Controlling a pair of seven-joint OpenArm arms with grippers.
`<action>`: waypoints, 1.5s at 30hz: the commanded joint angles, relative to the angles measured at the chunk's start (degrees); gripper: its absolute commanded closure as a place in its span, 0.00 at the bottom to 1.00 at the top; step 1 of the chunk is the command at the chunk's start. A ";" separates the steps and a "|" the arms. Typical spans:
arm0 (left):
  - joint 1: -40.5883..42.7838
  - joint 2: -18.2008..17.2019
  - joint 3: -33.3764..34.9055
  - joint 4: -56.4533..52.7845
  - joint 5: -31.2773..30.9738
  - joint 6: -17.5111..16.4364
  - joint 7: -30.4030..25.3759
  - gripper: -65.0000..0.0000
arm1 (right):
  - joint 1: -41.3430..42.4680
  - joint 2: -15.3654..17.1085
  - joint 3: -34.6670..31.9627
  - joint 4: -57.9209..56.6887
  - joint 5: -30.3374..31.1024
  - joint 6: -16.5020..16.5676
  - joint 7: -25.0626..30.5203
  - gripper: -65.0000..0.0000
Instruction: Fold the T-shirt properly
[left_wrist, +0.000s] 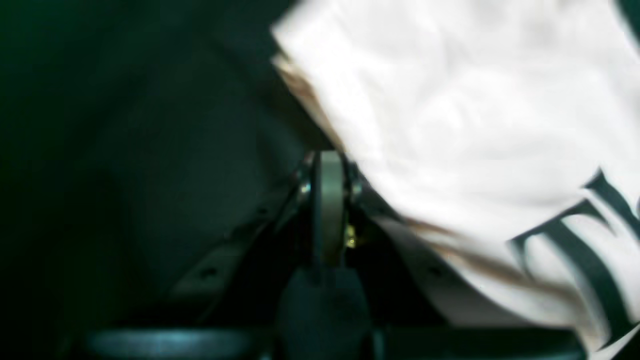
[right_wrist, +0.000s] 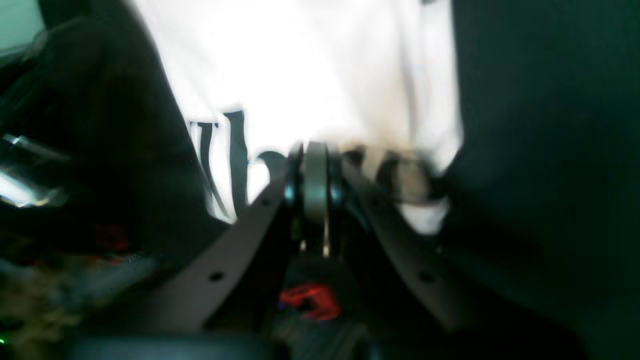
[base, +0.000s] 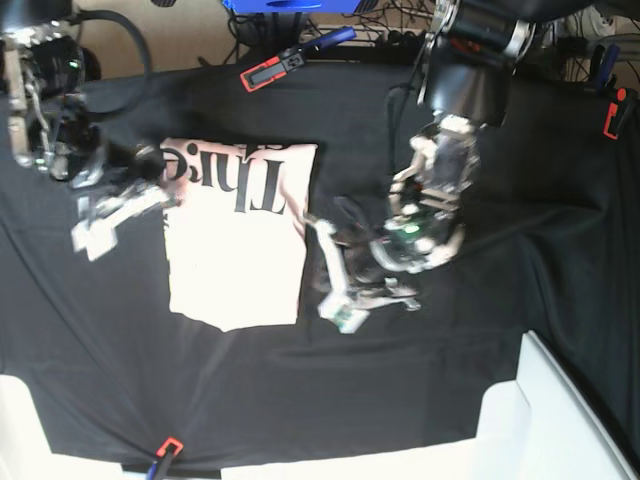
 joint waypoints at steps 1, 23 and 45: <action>0.73 -0.99 -3.19 2.53 0.85 0.71 -1.27 0.99 | -0.45 1.55 0.46 2.49 -4.13 0.35 2.33 1.00; 48.29 -20.24 -22.01 7.81 1.02 0.71 -49.44 1.00 | -32.10 -12.34 30.71 9.35 -61.80 31.29 37.94 1.00; 30.09 -2.84 -21.48 -45.20 28.45 0.71 -26.59 1.00 | -15.84 -10.85 9.96 -56.85 -65.93 41.05 25.81 1.00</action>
